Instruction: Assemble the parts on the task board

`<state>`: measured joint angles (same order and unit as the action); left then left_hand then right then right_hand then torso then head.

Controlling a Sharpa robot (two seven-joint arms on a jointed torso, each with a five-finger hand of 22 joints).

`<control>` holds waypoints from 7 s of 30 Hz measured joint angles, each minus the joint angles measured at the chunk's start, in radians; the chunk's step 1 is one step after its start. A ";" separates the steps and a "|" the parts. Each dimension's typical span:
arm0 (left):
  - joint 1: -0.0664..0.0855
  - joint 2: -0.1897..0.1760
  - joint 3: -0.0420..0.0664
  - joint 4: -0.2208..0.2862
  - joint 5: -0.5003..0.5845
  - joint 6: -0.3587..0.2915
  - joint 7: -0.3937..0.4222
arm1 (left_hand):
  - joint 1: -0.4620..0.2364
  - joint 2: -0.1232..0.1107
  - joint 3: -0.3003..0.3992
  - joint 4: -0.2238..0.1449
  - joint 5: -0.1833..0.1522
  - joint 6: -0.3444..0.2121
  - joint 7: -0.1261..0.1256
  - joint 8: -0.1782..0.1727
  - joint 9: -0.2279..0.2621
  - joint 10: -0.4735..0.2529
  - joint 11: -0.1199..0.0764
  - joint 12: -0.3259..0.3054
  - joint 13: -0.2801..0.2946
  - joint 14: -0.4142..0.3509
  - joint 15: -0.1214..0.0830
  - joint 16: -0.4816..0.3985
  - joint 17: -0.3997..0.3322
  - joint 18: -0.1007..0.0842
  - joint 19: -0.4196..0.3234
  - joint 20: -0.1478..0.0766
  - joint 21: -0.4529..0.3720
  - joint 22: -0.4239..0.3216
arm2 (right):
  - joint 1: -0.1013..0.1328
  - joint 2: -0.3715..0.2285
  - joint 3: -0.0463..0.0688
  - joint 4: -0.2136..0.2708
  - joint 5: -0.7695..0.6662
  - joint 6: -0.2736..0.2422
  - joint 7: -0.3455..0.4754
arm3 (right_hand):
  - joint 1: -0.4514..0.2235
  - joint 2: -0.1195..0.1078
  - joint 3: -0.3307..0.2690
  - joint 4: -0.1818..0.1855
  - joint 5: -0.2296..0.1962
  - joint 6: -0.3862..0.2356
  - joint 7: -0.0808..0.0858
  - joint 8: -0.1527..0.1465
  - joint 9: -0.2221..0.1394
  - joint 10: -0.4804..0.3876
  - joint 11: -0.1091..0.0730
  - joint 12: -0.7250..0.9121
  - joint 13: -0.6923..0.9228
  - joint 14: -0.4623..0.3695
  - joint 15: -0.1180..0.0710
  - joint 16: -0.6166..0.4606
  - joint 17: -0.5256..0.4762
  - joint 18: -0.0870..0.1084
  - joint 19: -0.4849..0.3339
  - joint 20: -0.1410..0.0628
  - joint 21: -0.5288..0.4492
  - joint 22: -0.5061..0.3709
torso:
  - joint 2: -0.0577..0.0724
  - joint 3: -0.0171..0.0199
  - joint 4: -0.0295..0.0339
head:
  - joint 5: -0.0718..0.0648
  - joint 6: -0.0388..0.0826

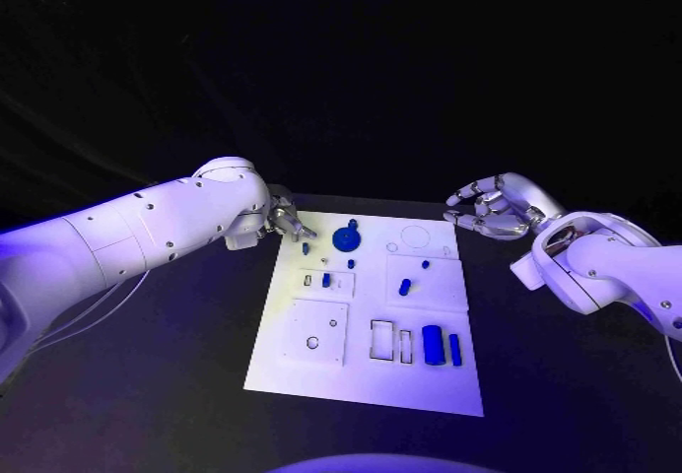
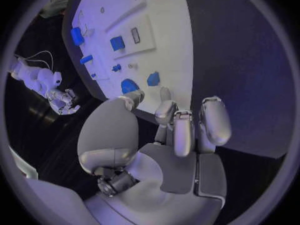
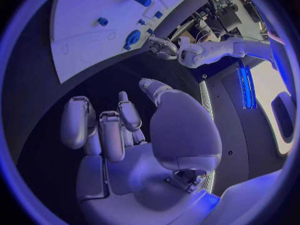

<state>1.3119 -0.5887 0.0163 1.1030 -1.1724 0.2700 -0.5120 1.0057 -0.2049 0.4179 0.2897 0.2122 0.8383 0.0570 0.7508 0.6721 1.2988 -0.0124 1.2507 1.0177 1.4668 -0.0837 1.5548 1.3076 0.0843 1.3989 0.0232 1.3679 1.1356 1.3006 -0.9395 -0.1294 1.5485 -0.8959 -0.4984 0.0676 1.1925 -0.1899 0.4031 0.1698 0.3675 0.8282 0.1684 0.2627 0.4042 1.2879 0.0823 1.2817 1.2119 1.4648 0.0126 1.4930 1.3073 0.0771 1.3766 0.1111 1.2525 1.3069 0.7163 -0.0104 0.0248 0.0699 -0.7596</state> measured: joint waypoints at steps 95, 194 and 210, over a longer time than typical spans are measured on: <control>-0.053 -0.194 -0.015 0.330 0.078 -0.153 0.031 | 0.233 0.018 0.267 -0.027 -0.008 -0.013 0.007 0.048 0.022 0.017 -0.009 0.015 0.023 0.000 0.007 -0.004 0.000 0.000 0.004 0.004 0.008 0.039 | -0.026 0.011 0.000 -0.017 0.004 -0.006 0.002 | -0.004 0.004 0.003 0.003 0.004 -0.004 -0.004 0.000 -0.001 -0.003 -0.003 0.000 -0.003 0.000 0.000 0.000 0.000 0.000 0.000 0.000 -0.008 -0.002 | -0.003 0.0002 0.0012 | 0.015 -0.004; -0.096 -0.206 -0.012 0.401 -0.080 -0.107 0.014 | 0.235 -0.009 0.281 -0.040 -0.012 0.003 0.005 0.039 0.029 0.033 -0.011 0.019 0.034 0.000 0.007 -0.004 0.000 0.000 0.011 0.004 0.016 0.051 | -0.029 0.006 0.000 -0.017 0.002 -0.017 0.001 | -0.004 0.004 0.003 0.003 0.004 -0.007 -0.001 0.004 -0.001 -0.003 -0.003 0.000 -0.003 0.000 0.000 -0.004 0.001 0.000 0.000 0.000 -0.012 -0.004 | -0.001 0.0019 -0.0010 | 0.019 -0.018; -0.098 -0.191 -0.011 0.376 -0.049 -0.111 0.012 | 0.164 -0.015 0.329 -0.094 -0.021 0.028 -0.008 0.033 0.026 0.049 -0.020 0.019 0.030 0.000 0.000 -0.004 0.000 0.000 0.014 0.000 0.016 0.053 | -0.029 0.007 0.000 -0.015 0.002 -0.017 0.002 | -0.004 0.004 0.006 0.006 0.004 -0.007 -0.001 0.004 -0.001 -0.003 -0.003 0.000 -0.003 0.000 0.000 -0.004 0.000 0.000 0.000 0.000 -0.012 -0.004 | -0.002 0.0022 -0.0008 | 0.018 -0.019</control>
<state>1.2141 -0.7797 0.0049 1.4791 -1.2211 0.1587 -0.5005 1.1693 -0.2199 0.7473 0.1960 0.1909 0.8660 0.0485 0.7838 0.6986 1.3478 -0.0321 1.2693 1.0473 1.4668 -0.0841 1.5509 1.3074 0.0843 1.4134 0.0234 1.3834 1.1888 1.2713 -0.9324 -0.1293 1.5337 -0.8936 -0.5152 0.0697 1.1884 -0.1858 0.4088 0.1753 0.3715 0.8217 0.1678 0.2666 0.4030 1.2845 0.0789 1.2817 1.2086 1.4649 0.0126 1.4890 1.3077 0.0770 1.3766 0.1111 1.2409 1.3030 0.7145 -0.0081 0.0241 0.0874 -0.7789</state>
